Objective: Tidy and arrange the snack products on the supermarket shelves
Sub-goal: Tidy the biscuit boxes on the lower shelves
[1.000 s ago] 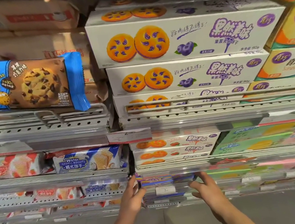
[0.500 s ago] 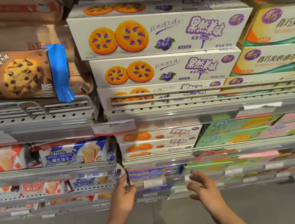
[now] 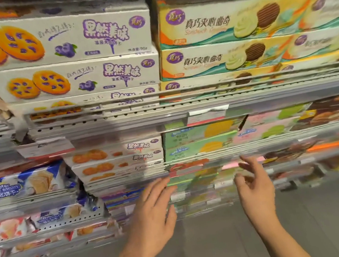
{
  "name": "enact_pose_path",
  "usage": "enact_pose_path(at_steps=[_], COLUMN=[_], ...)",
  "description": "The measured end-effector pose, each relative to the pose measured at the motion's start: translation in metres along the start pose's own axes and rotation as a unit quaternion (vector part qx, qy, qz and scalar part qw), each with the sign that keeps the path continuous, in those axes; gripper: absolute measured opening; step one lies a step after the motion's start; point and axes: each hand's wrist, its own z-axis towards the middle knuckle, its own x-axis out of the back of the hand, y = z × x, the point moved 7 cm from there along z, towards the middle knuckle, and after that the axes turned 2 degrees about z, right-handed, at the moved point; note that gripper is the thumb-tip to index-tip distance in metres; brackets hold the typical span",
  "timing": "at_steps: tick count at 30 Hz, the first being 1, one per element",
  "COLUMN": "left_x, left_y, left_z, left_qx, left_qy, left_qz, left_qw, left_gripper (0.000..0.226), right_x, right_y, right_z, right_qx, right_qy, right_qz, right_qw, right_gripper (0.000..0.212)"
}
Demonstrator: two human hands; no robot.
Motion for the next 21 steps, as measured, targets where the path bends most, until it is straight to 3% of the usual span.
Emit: enact_pose_path(at_steps=[6, 9, 12, 17, 21], left_x=[0.028, 0.026, 0.014, 0.006, 0.008], left_y=[0.092, 0.114, 0.113, 0.112, 0.113], left_z=[0.058, 0.084, 0.1, 0.104, 0.104], left_qx=[-0.107, -0.067, 0.01, 0.038, 0.052], left_qy=[0.075, 0.054, 0.007, -0.021, -0.019], left_qz=[0.132, 0.23, 0.287, 0.34, 0.337], left_qw=[0.983, 0.969, 0.958, 0.939, 0.94], left_gripper=[0.061, 0.079, 0.093, 0.085, 0.09], right_x=[0.068, 0.082, 0.088, 0.096, 0.092], right_y=[-0.046, -0.057, -0.057, -0.057, -0.056], right_z=[0.044, 0.062, 0.078, 0.097, 0.104], right_qx=[0.208, 0.267, 0.289, 0.288, 0.268], right_qy=[0.06, 0.049, 0.03, 0.005, -0.037], right_qz=[-0.108, -0.186, -0.242, -0.334, -0.353], right_qw=[0.97, 0.944, 0.926, 0.897, 0.896], right_gripper=[0.065, 0.073, 0.082, 0.085, 0.09])
